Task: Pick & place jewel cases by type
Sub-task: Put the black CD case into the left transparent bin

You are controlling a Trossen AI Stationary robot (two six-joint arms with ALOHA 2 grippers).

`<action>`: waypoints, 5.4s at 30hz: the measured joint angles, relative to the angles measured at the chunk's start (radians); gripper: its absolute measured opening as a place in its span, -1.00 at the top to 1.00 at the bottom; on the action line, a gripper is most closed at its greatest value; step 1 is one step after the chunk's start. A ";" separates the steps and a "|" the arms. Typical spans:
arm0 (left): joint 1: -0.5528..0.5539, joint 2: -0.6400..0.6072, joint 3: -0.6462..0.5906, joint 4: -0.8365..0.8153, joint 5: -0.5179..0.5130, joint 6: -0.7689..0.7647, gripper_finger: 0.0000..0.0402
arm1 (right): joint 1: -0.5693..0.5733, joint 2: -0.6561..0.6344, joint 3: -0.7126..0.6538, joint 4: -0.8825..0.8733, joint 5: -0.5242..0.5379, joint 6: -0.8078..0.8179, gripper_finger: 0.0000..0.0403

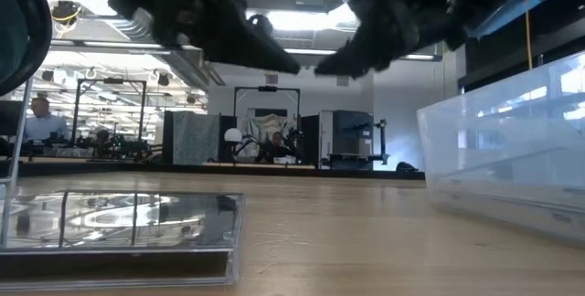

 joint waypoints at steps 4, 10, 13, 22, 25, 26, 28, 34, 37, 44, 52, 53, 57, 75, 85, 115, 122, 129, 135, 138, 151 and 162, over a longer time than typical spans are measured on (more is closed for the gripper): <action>-0.064 0.000 0.093 -0.302 -0.115 -0.077 0.30 | -0.029 0.078 0.000 0.009 -0.009 -0.010 0.29; -0.109 0.000 0.166 -0.514 -0.128 -0.201 0.30 | -0.072 0.102 -0.001 0.020 -0.008 -0.032 0.29; -0.125 0.004 0.166 -0.551 -0.128 -0.204 0.30 | -0.083 0.102 -0.001 0.014 -0.008 -0.031 0.29; -0.184 0.051 0.166 -0.562 -0.168 -0.171 0.30 | -0.088 0.102 -0.001 -0.004 -0.008 -0.032 0.29; -0.188 0.090 0.166 -0.559 -0.167 -0.170 0.30 | -0.088 0.102 -0.001 -0.004 -0.008 -0.032 0.29; -0.189 0.100 0.166 -0.558 -0.165 -0.170 0.30 | -0.088 0.102 -0.001 -0.004 -0.008 -0.032 0.29; -0.189 0.123 0.166 -0.555 -0.158 -0.168 0.30 | -0.088 0.102 -0.001 -0.004 -0.008 -0.032 0.29; -0.202 0.173 0.166 -0.473 -0.123 -0.142 0.30 | -0.088 0.102 -0.001 -0.004 -0.008 -0.032 0.29; -0.202 0.192 0.166 -0.432 -0.092 -0.147 0.30 | -0.088 0.102 -0.001 -0.004 -0.007 -0.032 0.29; -0.199 0.252 0.167 -0.393 -0.067 -0.151 0.30 | -0.088 0.102 -0.001 -0.005 -0.007 -0.032 0.29; -0.186 0.288 0.171 -0.364 -0.078 -0.140 0.30 | -0.088 0.102 -0.001 -0.006 -0.007 -0.032 0.29; -0.180 0.289 0.171 -0.364 -0.091 -0.134 0.30 | -0.088 0.102 -0.001 -0.007 -0.007 -0.032 0.29; -0.143 0.290 0.169 -0.352 -0.192 -0.125 0.30 | -0.088 0.102 -0.001 -0.008 -0.007 -0.032 0.29; 0.184 0.295 0.166 -0.353 -0.392 -0.079 0.30 | -0.088 0.102 0.000 -0.020 -0.007 -0.032 0.29; 0.364 0.295 0.166 -0.349 -0.390 -0.106 0.30 | -0.088 0.102 0.000 -0.026 -0.007 -0.033 0.29; 0.262 0.232 0.166 -0.359 -0.385 -0.065 -0.26 | -0.088 0.102 0.000 -0.081 0.001 -0.006 0.27; 0.218 0.206 0.167 -0.521 -0.414 -0.100 -0.25 | -0.089 0.102 0.000 -0.092 0.003 -0.004 -0.02; 0.213 0.099 0.168 -0.697 -0.362 -0.281 -0.24 | -0.089 0.102 0.000 -0.091 0.109 -0.030 -0.36; 0.214 0.058 0.149 -0.755 -0.237 -0.379 -0.25 | -0.089 0.102 -0.018 -0.094 0.124 -0.033 -0.43; 0.214 0.064 0.104 -0.705 -0.215 -0.379 -0.25 | -0.089 0.103 -0.029 -0.097 0.124 -0.033 -0.43; 0.273 0.067 -0.026 -0.578 -0.211 -0.398 -0.25 | -0.106 0.249 0.012 -0.070 0.079 -0.058 -0.43; 0.354 0.064 -0.098 -0.433 -0.062 -0.329 -0.23 | -0.134 0.425 0.162 -0.252 0.046 -0.065 -0.43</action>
